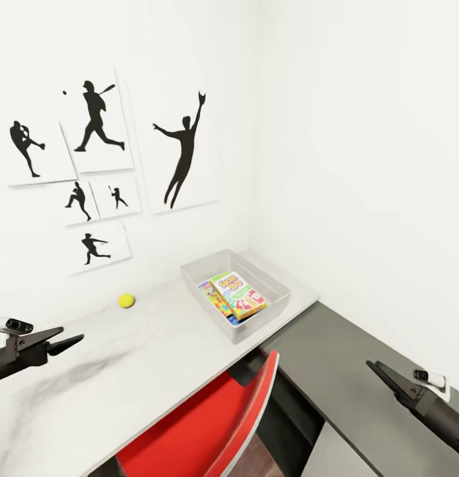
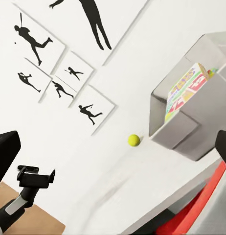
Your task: Put all the toys in the child's room - the three board games (two on the bed and one on the table), the two jigsaw puzzles on the table, and the tennis ball on the table - inside the toy box on the table in the child's room.
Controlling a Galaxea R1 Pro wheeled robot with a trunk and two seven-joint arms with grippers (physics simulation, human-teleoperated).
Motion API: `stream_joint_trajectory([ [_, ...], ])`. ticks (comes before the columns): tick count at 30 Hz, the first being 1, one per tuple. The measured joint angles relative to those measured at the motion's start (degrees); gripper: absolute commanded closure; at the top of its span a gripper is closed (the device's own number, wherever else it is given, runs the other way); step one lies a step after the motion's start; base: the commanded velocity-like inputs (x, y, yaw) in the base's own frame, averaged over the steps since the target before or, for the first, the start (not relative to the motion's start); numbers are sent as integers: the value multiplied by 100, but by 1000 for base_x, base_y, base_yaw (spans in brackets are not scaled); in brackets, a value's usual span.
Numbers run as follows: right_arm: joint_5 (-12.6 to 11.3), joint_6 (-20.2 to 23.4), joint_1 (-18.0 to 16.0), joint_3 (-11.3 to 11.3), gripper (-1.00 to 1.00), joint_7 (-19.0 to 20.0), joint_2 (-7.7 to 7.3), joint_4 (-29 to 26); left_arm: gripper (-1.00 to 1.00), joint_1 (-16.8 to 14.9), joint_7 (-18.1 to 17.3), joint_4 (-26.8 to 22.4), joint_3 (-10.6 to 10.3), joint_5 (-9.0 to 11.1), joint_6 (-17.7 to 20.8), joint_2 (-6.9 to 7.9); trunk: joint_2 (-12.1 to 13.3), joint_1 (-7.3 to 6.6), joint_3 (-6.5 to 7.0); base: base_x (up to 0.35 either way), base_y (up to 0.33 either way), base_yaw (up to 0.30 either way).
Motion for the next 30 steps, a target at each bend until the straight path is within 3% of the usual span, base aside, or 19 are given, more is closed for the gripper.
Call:
stream_joint_trajectory([
  [7,1,7,0,-1,-100,-1,-2,-1,-100,5,0,7,-1,1,16,0,0,0,36,-2,16,244],
  [30,1,0,0,7,-100,-10,0,-9,-100,5,0,7,47,7,77,9,923,-505,556,0,0,254],
])
